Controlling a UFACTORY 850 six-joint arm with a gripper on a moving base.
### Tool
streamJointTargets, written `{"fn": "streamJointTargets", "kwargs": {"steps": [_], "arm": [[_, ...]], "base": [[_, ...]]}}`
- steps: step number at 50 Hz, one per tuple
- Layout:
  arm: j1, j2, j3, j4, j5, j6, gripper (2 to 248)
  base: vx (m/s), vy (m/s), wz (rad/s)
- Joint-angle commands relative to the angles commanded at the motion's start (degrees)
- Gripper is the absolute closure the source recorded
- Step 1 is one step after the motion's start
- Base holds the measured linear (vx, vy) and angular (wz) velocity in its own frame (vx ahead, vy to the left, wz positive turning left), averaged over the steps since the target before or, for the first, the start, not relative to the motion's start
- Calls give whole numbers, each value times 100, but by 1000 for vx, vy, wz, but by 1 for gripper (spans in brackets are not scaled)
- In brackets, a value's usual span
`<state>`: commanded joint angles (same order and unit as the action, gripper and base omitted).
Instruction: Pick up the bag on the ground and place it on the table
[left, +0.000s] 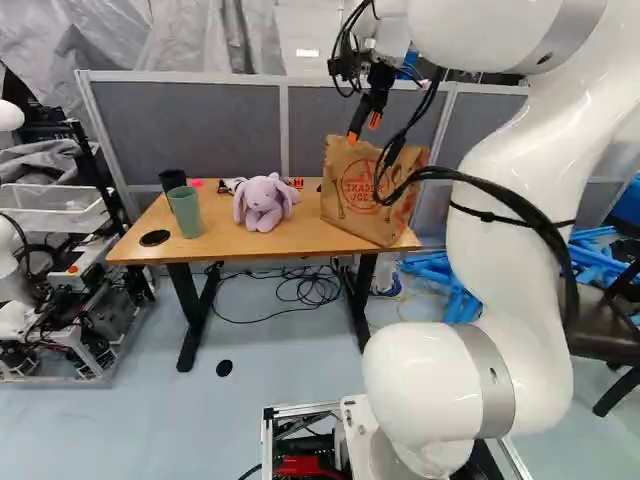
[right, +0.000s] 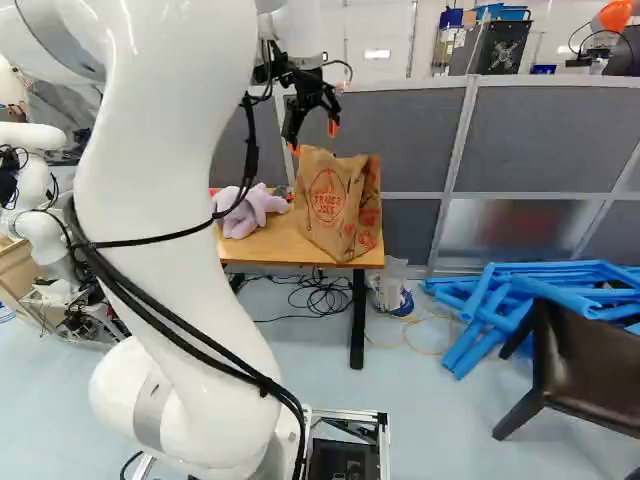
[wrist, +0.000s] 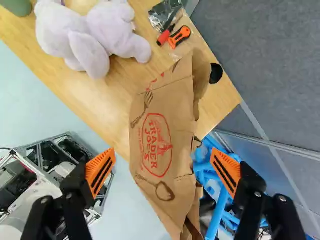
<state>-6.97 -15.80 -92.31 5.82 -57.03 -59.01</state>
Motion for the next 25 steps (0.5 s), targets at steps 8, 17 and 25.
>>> {"fn": "streamJointTargets", "kwargs": {"steps": [8, 17, 25], "arm": [[0, 0, 0, 0, 0, 0, 3], [0, 0, 0, 0, 0, 0, 3], [0, 0, 0, 0, 0, 0, 3]], "base": [[-98, 90, -17], [-116, 101, -15], [-117, 105, -7]]}}
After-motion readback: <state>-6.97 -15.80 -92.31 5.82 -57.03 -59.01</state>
